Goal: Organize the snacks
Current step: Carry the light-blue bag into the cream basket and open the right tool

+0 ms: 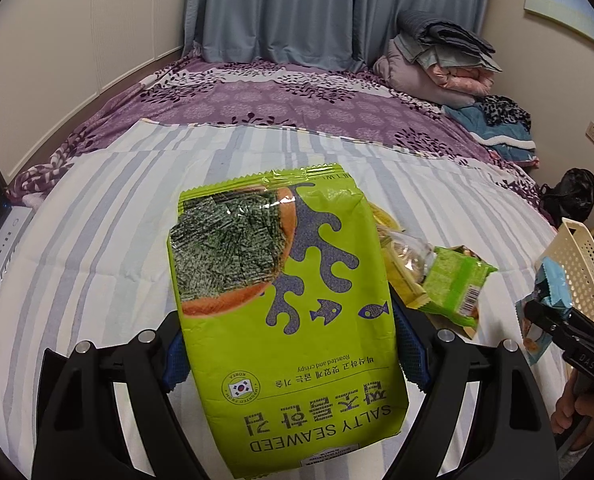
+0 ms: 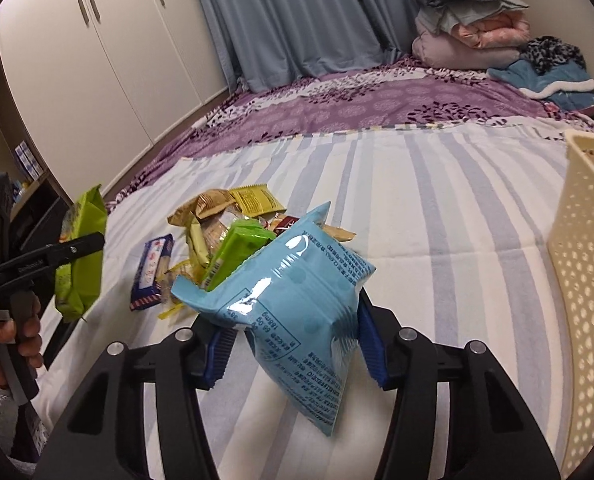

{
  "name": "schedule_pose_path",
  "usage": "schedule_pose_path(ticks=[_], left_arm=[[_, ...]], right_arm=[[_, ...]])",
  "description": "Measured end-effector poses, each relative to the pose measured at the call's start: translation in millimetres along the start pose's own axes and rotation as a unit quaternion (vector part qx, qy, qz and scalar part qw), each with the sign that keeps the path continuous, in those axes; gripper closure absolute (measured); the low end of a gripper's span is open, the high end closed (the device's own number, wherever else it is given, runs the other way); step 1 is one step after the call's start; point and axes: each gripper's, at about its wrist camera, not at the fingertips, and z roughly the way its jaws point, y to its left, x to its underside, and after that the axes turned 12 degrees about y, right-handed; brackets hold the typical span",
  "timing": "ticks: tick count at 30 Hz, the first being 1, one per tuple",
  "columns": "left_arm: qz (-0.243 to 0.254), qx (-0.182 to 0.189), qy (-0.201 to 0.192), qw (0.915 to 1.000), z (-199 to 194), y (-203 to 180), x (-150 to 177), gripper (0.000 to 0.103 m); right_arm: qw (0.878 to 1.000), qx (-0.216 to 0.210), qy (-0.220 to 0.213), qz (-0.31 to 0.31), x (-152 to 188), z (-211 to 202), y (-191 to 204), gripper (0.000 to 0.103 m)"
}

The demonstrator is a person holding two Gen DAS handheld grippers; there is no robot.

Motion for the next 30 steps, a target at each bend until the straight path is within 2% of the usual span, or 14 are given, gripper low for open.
schedule_pose_path(ticks=[5,10,14,16,19,24,27,28,29,30], left_arm=[[0.023,0.010,-0.008,0.9996,-13,-22,3,0.020],[0.048,0.031,-0.012,0.9983,-24,-46,4,0.020],[0.068,0.041,-0.015,0.9967,-31,-68,7,0.020],[0.080,0.044,-0.015,0.9957,-34,-79,6,0.020],[0.095,0.047,-0.017,0.9942,-38,-95,6,0.020],[0.119,0.052,-0.019,0.9914,-43,-122,5,0.020],[0.133,0.054,-0.019,0.9894,-45,-138,4,0.020],[0.137,0.055,-0.019,0.9888,-45,-143,4,0.020],[0.142,0.056,-0.019,0.9880,-46,-149,4,0.020],[0.147,0.057,-0.019,0.9873,-47,-155,5,0.020]], right_arm=[[0.999,0.013,-0.043,0.015,5,-45,-6,0.049],[0.993,0.044,-0.096,0.049,11,-98,-30,0.049],[0.984,0.085,-0.137,0.078,20,-139,-53,0.049],[0.976,0.122,-0.152,0.094,27,-157,-69,0.049],[0.966,0.167,-0.159,0.117,38,-175,-92,0.049],[0.951,0.218,-0.150,0.157,54,-183,-129,0.048],[0.944,0.234,-0.149,0.177,62,-185,-145,0.036],[0.942,0.235,-0.153,0.182,64,-187,-150,0.025],[0.940,0.237,-0.158,0.187,66,-188,-154,0.018],[0.939,0.237,-0.162,0.189,70,-190,-155,0.017]])
